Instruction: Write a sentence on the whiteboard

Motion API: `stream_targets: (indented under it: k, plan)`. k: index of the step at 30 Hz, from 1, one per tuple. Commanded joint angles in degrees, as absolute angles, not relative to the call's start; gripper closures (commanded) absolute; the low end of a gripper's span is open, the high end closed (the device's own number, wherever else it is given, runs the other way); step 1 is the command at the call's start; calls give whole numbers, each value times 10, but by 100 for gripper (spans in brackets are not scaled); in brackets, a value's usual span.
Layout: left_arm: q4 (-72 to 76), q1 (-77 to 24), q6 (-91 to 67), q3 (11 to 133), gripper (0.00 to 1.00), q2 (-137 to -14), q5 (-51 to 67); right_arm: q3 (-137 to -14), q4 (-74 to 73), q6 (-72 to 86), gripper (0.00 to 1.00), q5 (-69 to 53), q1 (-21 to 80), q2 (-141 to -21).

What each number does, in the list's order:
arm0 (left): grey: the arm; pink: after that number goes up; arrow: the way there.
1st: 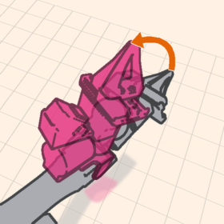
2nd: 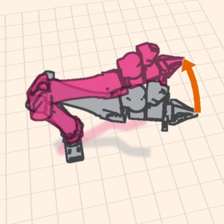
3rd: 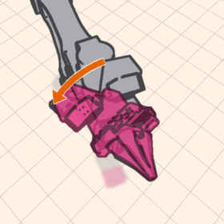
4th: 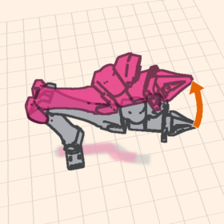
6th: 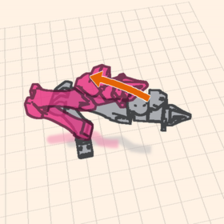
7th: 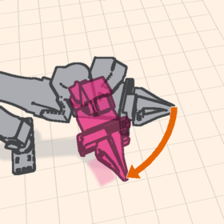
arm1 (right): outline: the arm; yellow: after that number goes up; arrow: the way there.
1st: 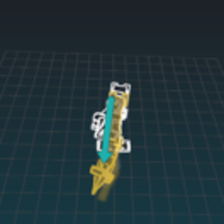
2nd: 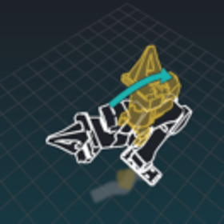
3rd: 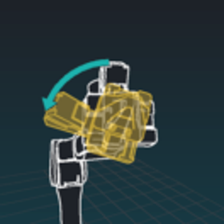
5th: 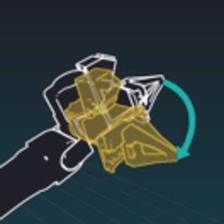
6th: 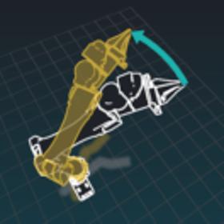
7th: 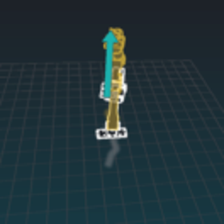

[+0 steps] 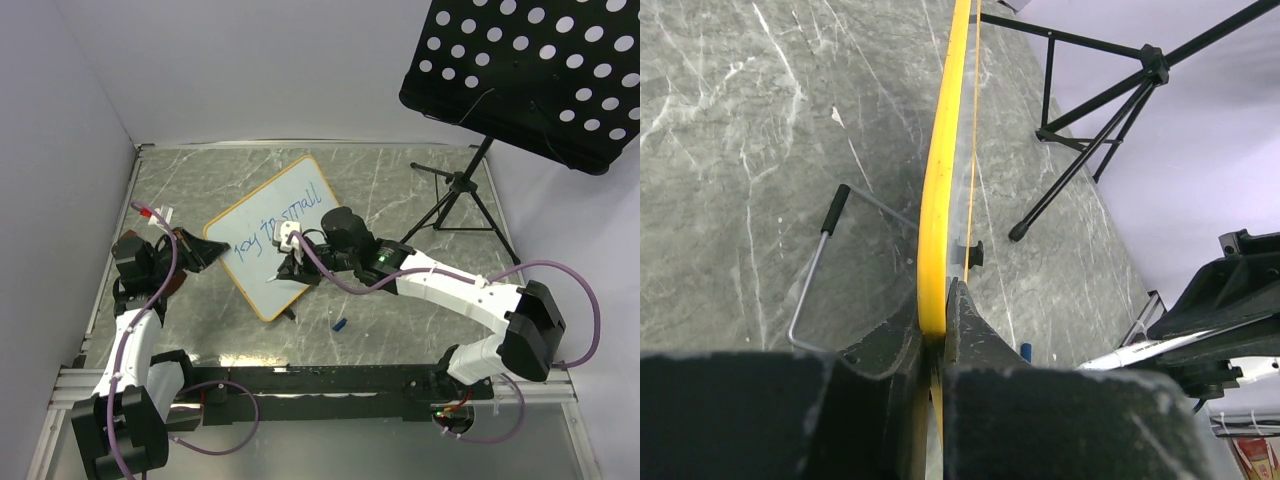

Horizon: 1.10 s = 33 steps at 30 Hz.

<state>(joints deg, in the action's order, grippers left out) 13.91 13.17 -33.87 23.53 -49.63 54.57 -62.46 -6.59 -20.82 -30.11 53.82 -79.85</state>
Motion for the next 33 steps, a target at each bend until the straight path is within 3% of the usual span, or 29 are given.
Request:
stream_targets:
  k: [1, 8, 33]
  plan:
    - [146, 122, -287, 244, 99, -497, 561, -626, -7, -214, 100, -272, 551, -795]
    - [145, 118, -286, 245, 99, -497, 561, -656, -3, -215, 100, -272, 552, -818]
    - [132, 114, -283, 250, 99, -503, 552, -527, 136, -201, 100, -204, 541, -766]
